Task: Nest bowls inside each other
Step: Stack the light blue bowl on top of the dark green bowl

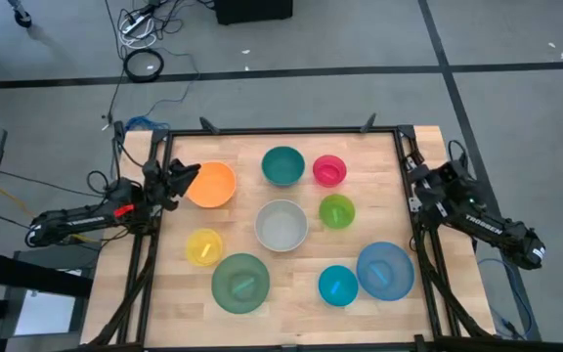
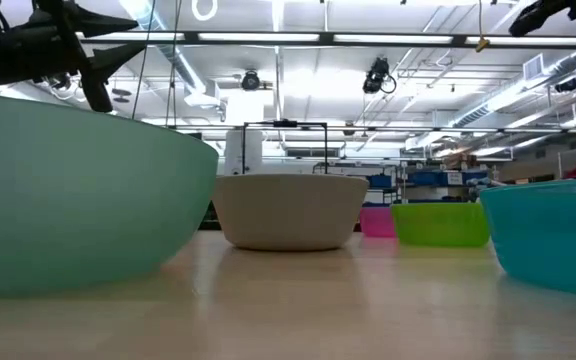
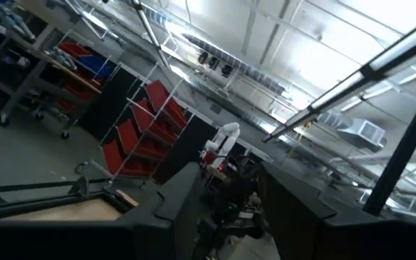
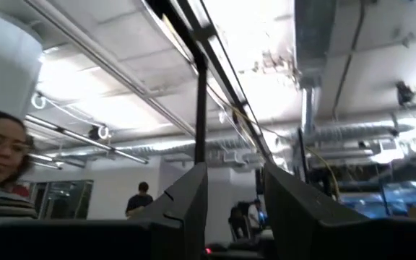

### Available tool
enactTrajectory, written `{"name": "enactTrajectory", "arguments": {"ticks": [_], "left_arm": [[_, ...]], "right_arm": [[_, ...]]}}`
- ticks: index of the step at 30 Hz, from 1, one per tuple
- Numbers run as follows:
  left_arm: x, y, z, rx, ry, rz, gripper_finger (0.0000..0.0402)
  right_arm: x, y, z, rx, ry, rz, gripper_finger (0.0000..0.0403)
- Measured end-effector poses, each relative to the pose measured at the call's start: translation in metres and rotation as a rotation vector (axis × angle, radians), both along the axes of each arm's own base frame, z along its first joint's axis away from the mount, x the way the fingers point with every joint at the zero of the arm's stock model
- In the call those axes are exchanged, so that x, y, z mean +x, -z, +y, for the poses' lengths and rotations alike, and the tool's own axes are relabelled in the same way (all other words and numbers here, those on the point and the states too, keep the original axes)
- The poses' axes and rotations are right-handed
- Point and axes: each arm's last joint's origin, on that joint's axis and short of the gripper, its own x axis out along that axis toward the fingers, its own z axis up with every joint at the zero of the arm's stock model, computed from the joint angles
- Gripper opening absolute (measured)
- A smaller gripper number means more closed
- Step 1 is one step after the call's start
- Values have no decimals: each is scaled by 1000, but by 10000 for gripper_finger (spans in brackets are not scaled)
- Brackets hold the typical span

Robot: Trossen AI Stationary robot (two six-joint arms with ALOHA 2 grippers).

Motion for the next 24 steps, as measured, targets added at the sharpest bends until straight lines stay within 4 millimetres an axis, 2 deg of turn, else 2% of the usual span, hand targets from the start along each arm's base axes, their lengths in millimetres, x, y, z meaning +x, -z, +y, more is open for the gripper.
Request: {"name": "enactTrajectory", "arguments": {"ticks": [5,8,11,15,19,22,24], "left_arm": [[0,-3,-2,53,56,3,152],[2,-22,-5,102,83,103,152],[10,-39,-5,117,49,362,152],[25,-68,-5,120,52,709,152],[48,-72,-10,69,203,1095,152],[70,-72,-23,77,379,1215,152],[83,-72,-32,113,434,1251,152]], "right_arm": [[4,1,-4,25,53,23,125],[8,-14,-7,72,46,131,119],[16,-27,-11,153,52,383,112],[15,-38,-10,286,166,828,106],[0,-36,-1,511,279,1326,105],[-14,-34,8,662,310,1600,105],[-17,-34,11,710,289,1695,105]]}}
